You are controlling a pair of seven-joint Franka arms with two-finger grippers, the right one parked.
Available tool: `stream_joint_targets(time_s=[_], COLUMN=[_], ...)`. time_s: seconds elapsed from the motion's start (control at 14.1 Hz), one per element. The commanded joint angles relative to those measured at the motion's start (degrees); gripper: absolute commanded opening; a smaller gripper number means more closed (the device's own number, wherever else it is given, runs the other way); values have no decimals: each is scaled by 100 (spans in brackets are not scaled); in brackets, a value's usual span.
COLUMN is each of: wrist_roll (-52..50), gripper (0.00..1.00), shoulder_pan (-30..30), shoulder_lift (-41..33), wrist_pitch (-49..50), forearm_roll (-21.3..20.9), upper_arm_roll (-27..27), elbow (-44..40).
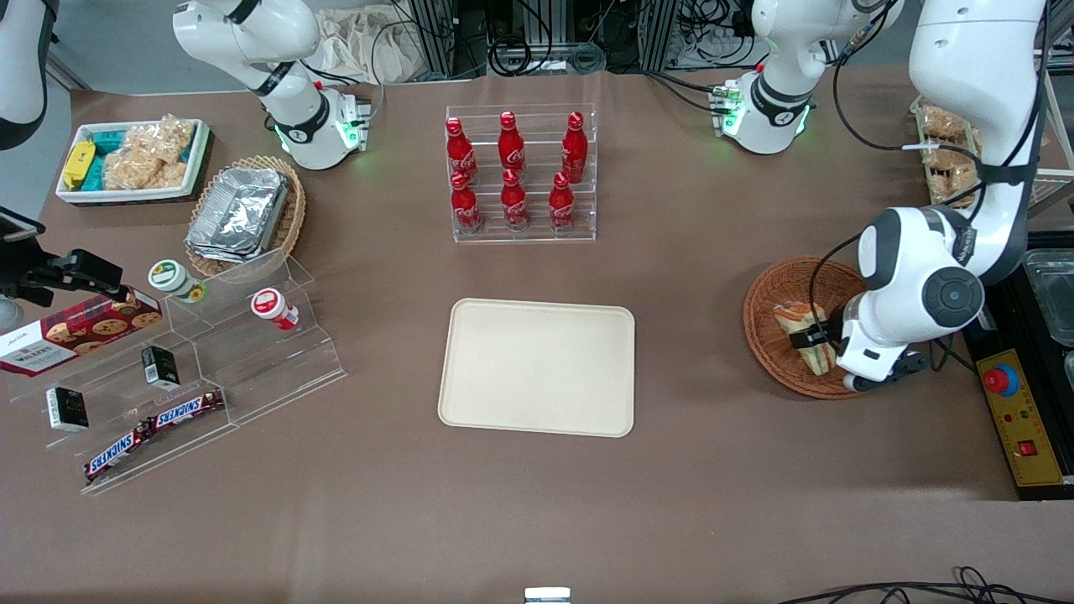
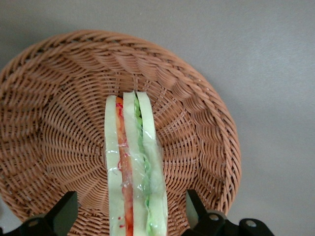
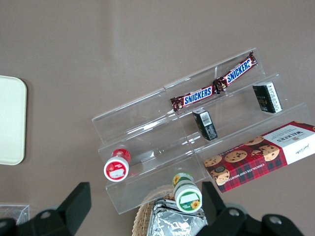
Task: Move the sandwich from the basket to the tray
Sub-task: 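Lower the left gripper and close it on the wrapped sandwich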
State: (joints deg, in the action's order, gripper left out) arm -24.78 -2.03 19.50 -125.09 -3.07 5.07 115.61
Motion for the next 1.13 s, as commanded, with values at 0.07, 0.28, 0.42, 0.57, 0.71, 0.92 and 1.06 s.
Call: stream_joint_targets(time_s=[0.07, 0.28, 0.42, 0.57, 0.71, 0.92, 1.06], wrist_roll=[-114, -97, -62, -27, -35, -35, -27], gripper=[98, 85, 54, 27, 2, 0, 0], shoulder_pan=[-26, -35, -35, -35, -17, 62, 79], shoulder_lift=[-43, -34, -43, -78, -235, -377, -386], wrist_pitch=[-498, -745, -676, -474, -228, 613, 1710], forearm_roll=[25, 16, 16, 16, 25, 8, -1], upper_arm_roll=[20, 20, 20, 20, 29, 64, 107], elbow=[399, 602, 603, 585, 480, -98, -957])
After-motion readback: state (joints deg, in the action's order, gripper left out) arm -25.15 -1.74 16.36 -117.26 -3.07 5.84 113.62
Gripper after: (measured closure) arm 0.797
